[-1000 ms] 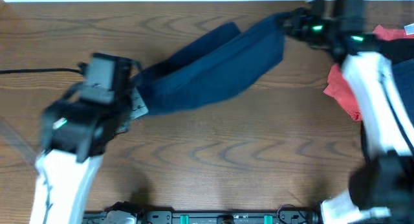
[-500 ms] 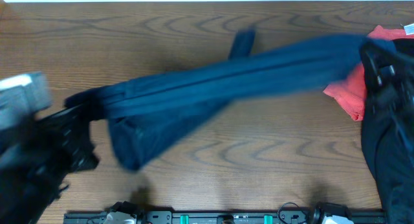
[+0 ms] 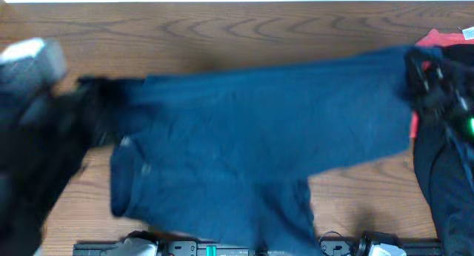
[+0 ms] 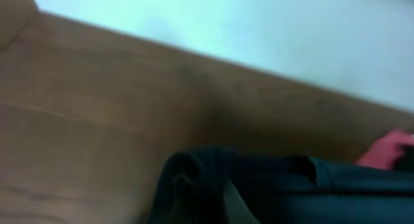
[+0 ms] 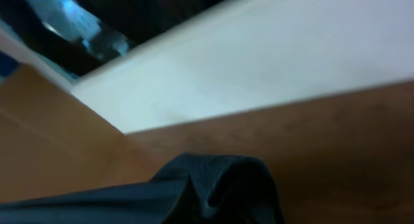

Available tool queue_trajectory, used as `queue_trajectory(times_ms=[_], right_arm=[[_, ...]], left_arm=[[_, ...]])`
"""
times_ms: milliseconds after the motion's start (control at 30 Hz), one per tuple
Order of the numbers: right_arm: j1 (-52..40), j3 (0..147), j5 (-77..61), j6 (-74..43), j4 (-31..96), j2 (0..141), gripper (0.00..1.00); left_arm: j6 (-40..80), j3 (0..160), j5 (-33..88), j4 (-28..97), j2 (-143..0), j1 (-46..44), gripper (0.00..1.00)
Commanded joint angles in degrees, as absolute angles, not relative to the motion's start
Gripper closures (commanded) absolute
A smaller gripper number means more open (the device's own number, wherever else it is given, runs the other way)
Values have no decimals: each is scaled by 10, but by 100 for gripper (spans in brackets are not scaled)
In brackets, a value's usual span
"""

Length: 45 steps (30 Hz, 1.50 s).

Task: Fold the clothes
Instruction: 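Lay the shorts down flat and release both grippers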

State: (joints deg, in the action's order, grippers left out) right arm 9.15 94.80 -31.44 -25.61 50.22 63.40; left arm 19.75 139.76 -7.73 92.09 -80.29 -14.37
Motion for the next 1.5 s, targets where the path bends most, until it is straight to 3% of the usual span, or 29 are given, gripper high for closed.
queue_trajectory(times_ms=[0,233,267,300,367,433,467,600,767,833,967,1133,1467], right_arm=[[94,941,-161,-241,478,738,99],[46,941,-183,-249,367,960,95],[41,941,-187,-254,342,989,91],[37,941,-193,-255,305,1022,77],[35,941,-210,-245,239,1069,42],[40,941,-216,-203,203,1101,3],[46,941,-218,-185,207,1106,1],[71,941,-244,-144,263,1095,1],[78,941,-259,-126,417,1083,1],[71,936,-254,-125,489,1088,5],[40,905,-239,-105,560,1095,24],[-20,811,-224,-107,493,1095,36],[-94,644,-174,-163,257,1095,41]], left_arm=[[166,1391,-238,929,-897,-119,94],[135,1391,-217,838,-1113,-53,94],[131,1391,-214,818,-1147,-42,91],[125,1391,-214,800,-1173,-33,84],[125,1391,-214,778,-1217,-14,37],[126,1391,-214,781,-1240,8,17],[128,1391,-206,790,-1242,21,10],[127,1391,-157,808,-1219,75,1],[127,1391,-55,870,-1178,143,0],[127,1391,-25,912,-1171,163,0],[121,1386,29,968,-1169,192,0],[78,1376,98,968,-1159,211,0],[67,1348,98,968,-1026,211,0]])
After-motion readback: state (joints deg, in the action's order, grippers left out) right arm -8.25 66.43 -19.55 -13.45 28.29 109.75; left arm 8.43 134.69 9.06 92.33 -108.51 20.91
